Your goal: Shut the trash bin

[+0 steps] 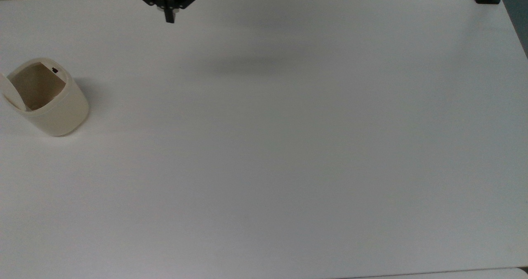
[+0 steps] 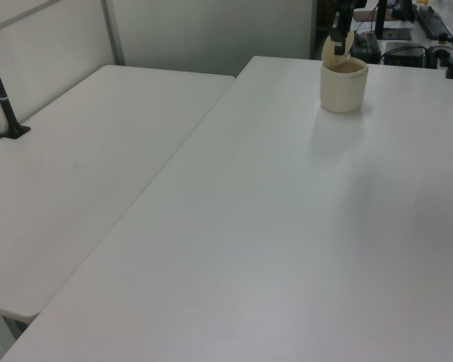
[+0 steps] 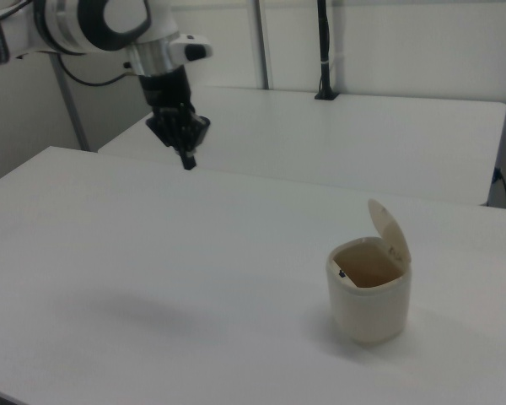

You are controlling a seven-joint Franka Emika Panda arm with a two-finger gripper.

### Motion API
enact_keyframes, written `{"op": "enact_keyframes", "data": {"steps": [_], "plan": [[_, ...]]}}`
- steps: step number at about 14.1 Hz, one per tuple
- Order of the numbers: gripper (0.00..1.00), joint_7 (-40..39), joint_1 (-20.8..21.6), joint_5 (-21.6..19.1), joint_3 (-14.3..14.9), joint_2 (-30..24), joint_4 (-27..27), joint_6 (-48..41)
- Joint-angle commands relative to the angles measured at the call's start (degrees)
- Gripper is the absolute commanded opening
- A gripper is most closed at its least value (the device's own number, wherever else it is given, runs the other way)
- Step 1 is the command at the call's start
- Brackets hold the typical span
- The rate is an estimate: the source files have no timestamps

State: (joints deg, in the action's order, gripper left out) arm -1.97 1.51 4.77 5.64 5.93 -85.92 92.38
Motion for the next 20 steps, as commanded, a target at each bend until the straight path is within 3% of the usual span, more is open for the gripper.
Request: {"op": "enact_keyframes", "data": {"steps": [1,7,11,20], "plan": [[0.00,-0.6,-6.7,-0.7,0.6,1.5,-0.7,5.0],[0.00,-0.2,-15.4,-0.7,0.7,1.8,-0.4,17.5],[0.00,2.9,-20.4,-0.1,0.7,5.5,1.8,26.0],[0.00,8.2,-23.7,0.2,2.8,11.1,2.5,43.1]]}}
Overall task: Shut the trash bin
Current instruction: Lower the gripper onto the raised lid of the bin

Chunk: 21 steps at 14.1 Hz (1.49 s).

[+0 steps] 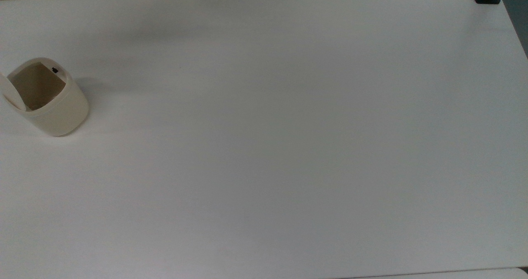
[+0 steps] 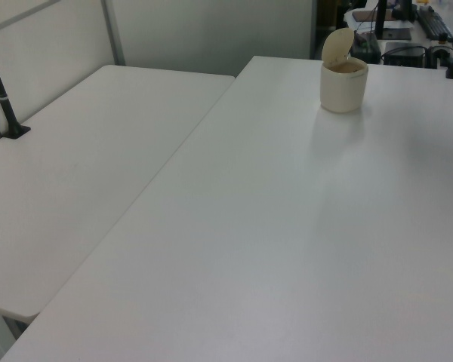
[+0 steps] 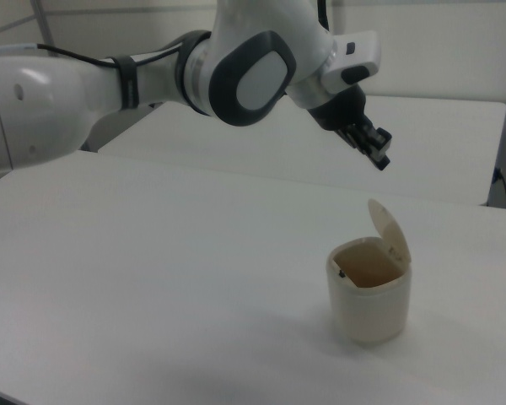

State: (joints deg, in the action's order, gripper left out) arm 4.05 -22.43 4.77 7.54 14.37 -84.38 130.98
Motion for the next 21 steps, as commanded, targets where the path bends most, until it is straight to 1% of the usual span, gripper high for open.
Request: {"op": "enact_keyframes", "data": {"steps": [1,6,11,13,16,18,21], "plan": [[0.00,2.2,0.2,0.2,1.1,3.1,1.0,5.2],[0.00,2.1,-0.5,0.8,1.2,5.6,0.8,6.1],[0.00,1.3,-0.9,0.8,1.2,5.7,-0.5,5.3],[0.00,1.3,-0.9,0.8,1.2,5.6,-0.9,2.5],[0.00,-1.3,-0.5,0.3,1.1,5.4,-1.0,-6.3],[0.00,-1.8,-0.4,-0.2,1.0,5.3,-1.0,-8.4],[0.00,-2.2,-0.4,-0.3,0.8,5.5,-1.8,-8.8]]}}
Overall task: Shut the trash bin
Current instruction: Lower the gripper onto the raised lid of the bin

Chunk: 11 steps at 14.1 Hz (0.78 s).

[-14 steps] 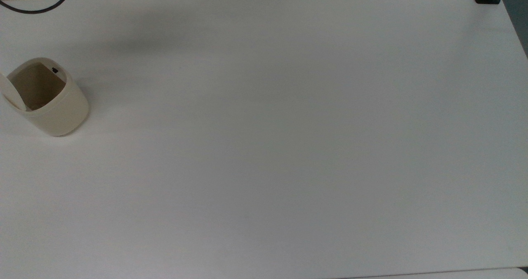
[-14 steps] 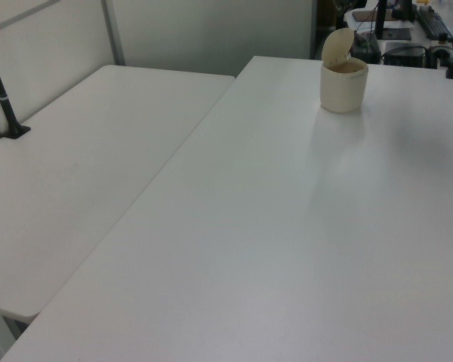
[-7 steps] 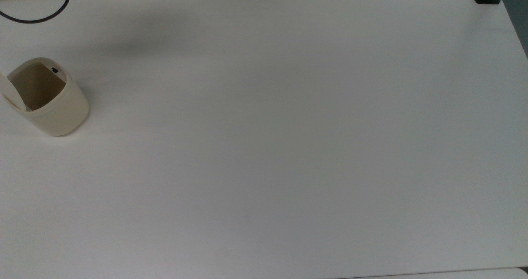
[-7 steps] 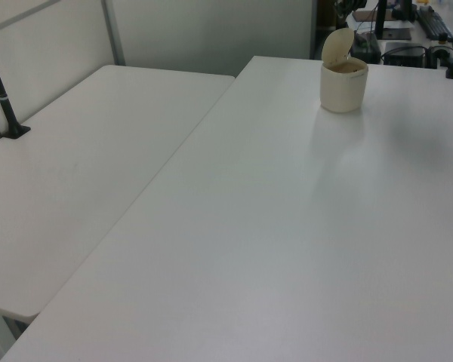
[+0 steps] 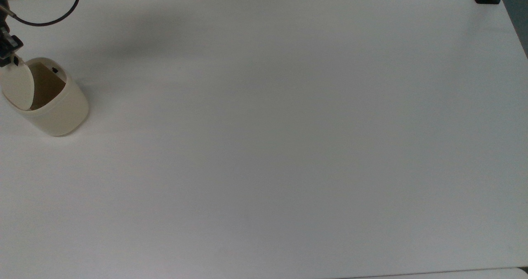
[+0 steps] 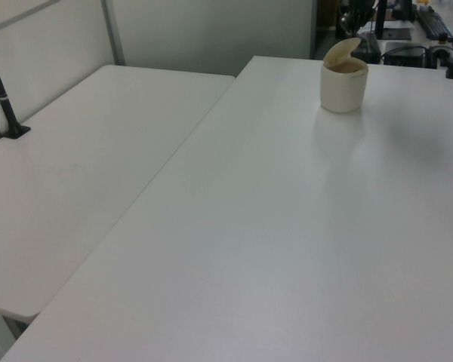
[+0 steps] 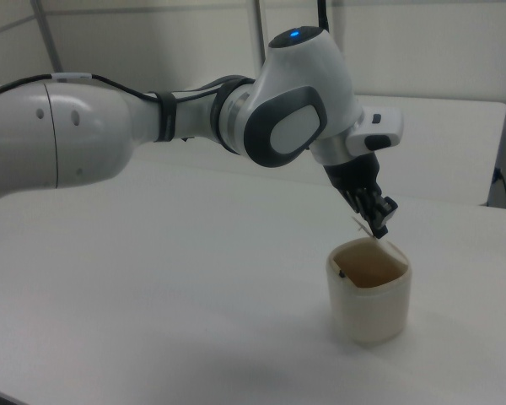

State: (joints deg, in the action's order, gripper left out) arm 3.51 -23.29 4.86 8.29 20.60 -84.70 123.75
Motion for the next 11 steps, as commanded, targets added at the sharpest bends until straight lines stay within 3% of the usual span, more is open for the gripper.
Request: {"op": "enact_keyframes", "data": {"steps": [1,11], "plan": [[0.00,-2.4,0.6,-0.3,0.0,-0.8,-2.4,-1.6],[0.00,-3.2,1.5,-0.3,-0.3,2.1,-4.6,-1.6]]}}
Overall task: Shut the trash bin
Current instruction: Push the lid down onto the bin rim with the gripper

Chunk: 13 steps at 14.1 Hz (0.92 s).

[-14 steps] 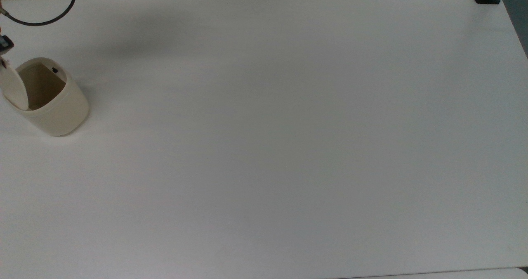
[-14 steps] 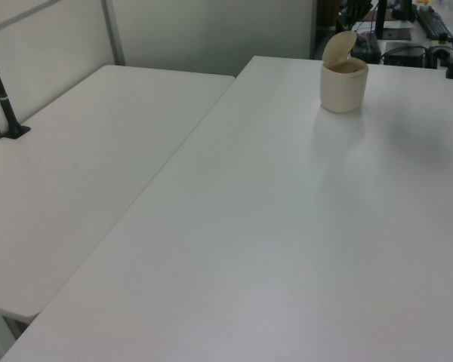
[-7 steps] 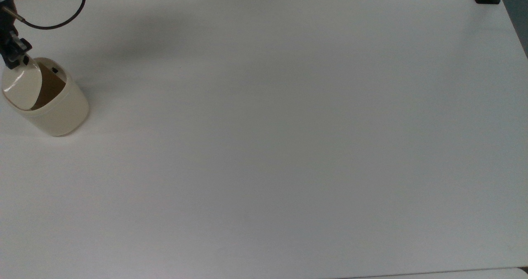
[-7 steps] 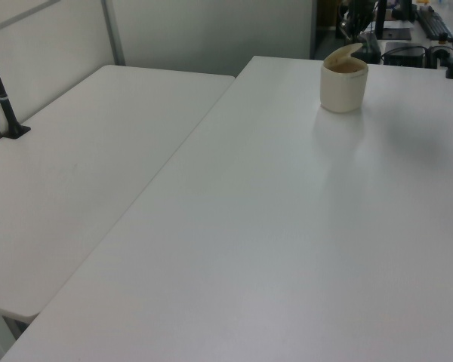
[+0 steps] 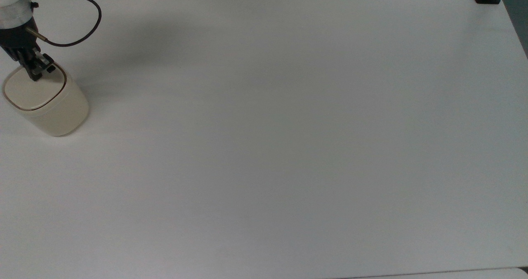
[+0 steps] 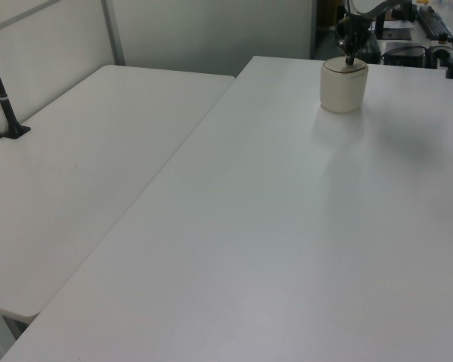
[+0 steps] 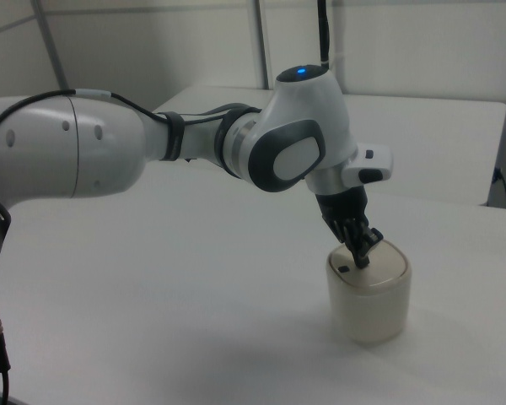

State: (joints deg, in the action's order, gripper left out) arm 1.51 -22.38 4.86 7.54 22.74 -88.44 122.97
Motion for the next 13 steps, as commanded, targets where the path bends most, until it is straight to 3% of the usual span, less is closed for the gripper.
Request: {"op": "enact_keyframes", "data": {"steps": [1,13], "plan": [[0.00,-1.1,0.6,-0.3,0.5,-0.1,-1.1,-0.8],[0.00,-0.8,0.8,-1.0,0.3,0.2,-0.6,-3.0]]}}
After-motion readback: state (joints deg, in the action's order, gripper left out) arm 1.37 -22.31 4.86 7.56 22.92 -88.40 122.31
